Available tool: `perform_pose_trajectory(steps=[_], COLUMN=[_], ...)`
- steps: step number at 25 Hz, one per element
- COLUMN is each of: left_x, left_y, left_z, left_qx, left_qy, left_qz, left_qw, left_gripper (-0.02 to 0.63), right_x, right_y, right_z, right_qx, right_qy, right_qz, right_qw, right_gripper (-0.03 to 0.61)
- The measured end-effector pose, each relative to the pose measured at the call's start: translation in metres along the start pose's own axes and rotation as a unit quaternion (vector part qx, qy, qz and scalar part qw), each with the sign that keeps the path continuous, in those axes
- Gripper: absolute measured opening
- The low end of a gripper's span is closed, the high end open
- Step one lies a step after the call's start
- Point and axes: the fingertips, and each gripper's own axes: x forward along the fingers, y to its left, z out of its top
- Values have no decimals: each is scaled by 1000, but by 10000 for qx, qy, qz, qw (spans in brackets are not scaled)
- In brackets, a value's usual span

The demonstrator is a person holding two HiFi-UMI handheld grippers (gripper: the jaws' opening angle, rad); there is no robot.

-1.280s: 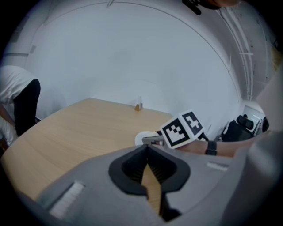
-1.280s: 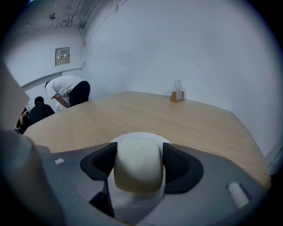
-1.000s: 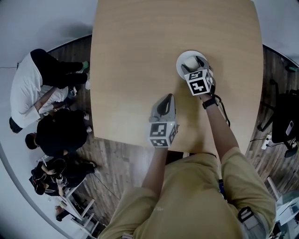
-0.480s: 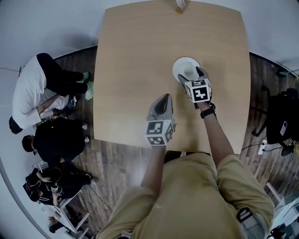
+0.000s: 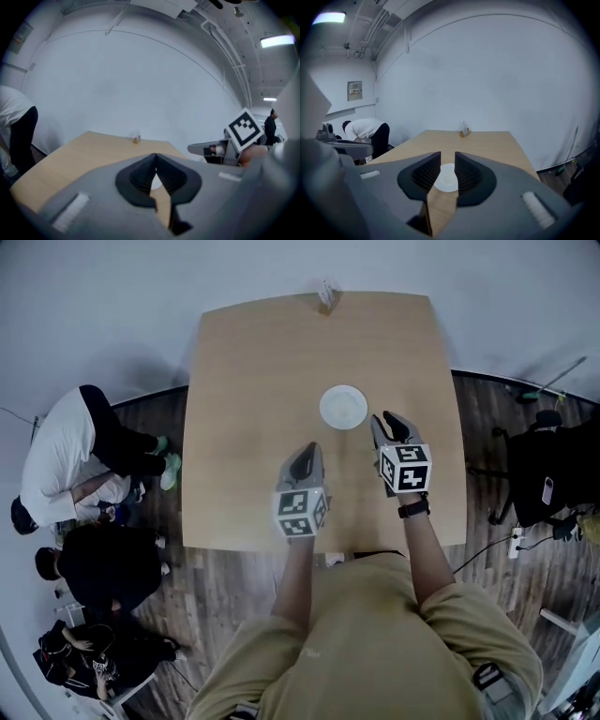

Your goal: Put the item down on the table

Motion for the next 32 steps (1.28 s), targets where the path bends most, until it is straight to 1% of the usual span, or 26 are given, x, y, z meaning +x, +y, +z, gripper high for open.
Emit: perform_pose_trajectory(steps=[3,4,9,12,14,16,22,27,32], left_x=[-11,-13,-35,-48,-56,-65,-81,-93,-95], left_y=[-12,-17,-40,-52,-57,-61,-68,-70,-77], left_z=[13,19,38,44,47,49,52,50,48], left_qx=[152,214,461,608,702,800,886,763,761], left_qy=[-154,-225,-517,-641,-705,-757,-892,-986,-984], left_qz=[-118,-165,-321,-366,-377,-368,-360,-347,-389], left_qw=[9997,9994,9971,9954,9943,9932,9914,9916,9915], left_gripper=[3,3,3,3,3,3,3,3,3], right_x=[-39,-50,-101,-126,-138,-148,-169,-175,-175], right_y=[1,0,7,14,22,28,33,44,48], right_z=[15,19,26,29,35,40,47,45,47], right_qx=[-48,-56,44,-205,-353,-366,-377,-575,-654], right_qy=[-346,-480,-1090,-1346,-1519,-1656,-1837,-1775,-1698], right_qz=[-140,-176,-124,-293,-295,-285,-315,-197,-23], right_qw=[9993,9987,9940,9903,9873,9851,9818,9822,9833], right_gripper=[24,6,5,5,5,5,5,5,5])
